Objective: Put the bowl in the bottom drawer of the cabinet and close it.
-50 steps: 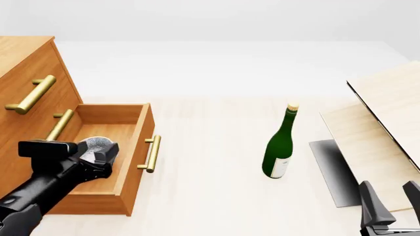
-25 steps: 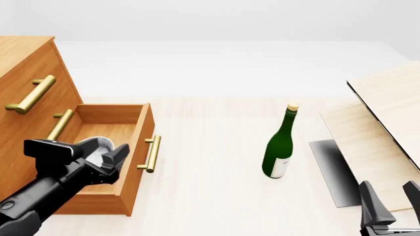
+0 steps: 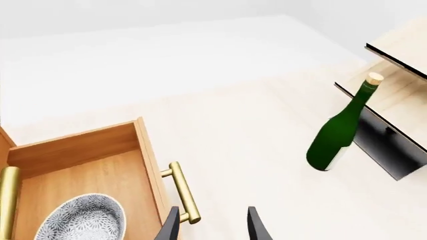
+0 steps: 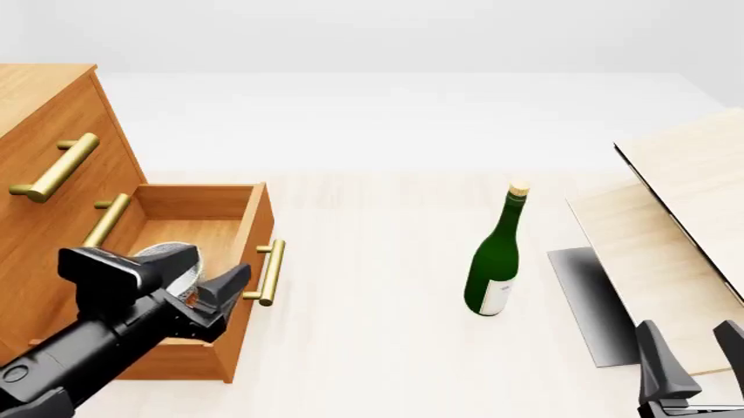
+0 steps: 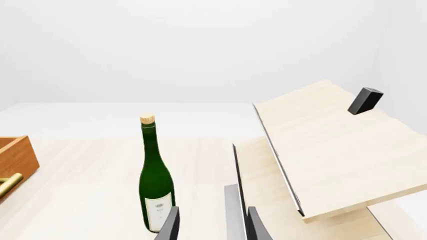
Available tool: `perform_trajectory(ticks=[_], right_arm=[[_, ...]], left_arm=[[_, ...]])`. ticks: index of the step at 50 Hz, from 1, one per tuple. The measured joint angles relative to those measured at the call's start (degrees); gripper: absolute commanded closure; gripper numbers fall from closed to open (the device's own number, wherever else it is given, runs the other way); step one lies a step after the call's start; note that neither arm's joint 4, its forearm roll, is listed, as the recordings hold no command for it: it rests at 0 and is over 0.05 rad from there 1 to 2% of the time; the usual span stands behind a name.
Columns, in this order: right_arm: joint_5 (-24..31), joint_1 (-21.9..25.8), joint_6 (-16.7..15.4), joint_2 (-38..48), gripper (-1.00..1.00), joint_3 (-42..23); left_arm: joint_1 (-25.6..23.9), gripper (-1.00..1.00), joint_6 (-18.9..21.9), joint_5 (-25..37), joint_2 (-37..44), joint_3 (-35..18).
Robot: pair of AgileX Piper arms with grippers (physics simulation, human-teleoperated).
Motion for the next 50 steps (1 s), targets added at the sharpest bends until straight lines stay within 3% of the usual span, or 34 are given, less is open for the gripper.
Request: perform_trajectory(ticks=[50], right_arm=[[0.00,0.00,0.00,0.00,-1.00,0.00]], left_arm=[[-10.77,-1.00,-1.05,-2.66,5.12,-0.99]])
